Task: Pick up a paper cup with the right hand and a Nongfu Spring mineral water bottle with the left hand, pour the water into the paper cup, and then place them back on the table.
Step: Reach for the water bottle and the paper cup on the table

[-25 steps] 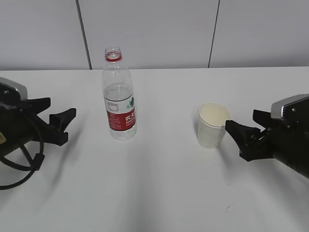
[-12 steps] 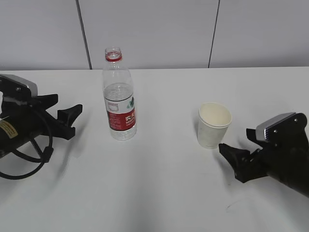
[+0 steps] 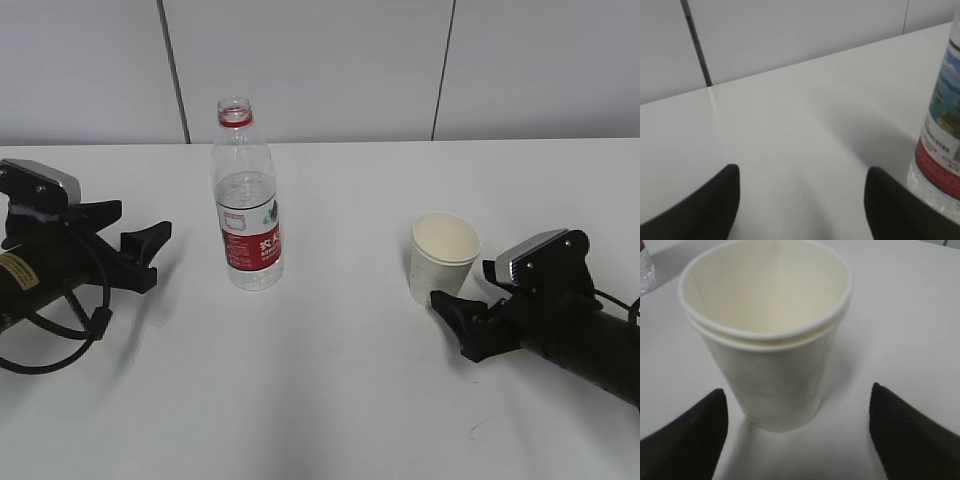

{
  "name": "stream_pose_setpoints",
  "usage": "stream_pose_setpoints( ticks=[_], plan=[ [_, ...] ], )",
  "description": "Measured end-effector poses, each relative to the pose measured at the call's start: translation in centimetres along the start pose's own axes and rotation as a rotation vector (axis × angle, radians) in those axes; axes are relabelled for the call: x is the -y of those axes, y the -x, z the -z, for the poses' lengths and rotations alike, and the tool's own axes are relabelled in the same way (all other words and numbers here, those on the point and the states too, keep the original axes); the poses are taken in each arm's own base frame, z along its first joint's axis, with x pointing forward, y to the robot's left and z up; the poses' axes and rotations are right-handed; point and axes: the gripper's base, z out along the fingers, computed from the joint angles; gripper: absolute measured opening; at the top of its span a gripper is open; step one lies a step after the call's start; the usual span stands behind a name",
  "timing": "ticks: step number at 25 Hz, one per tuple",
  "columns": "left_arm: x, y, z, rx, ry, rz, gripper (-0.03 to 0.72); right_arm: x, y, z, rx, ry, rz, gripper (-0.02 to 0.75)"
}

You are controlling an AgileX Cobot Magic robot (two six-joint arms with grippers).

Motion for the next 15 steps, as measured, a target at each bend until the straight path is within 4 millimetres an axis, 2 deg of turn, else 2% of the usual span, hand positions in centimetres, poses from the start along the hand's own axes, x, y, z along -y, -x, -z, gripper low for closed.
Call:
stream_pose_setpoints(
  ticks=[9,15],
  plan=[
    [0.0,-0.8,-0.2,-0.021,-0.003,0.010,0.482,0.4,1.0,-1.7,0.055,0.028,0.026,0.663],
    [0.0,-0.8,-0.3,-0.019,-0.003,0.009,0.482,0.5,-0.1,-3.3,0.045,0.052,0.010,0.662]
  ],
)
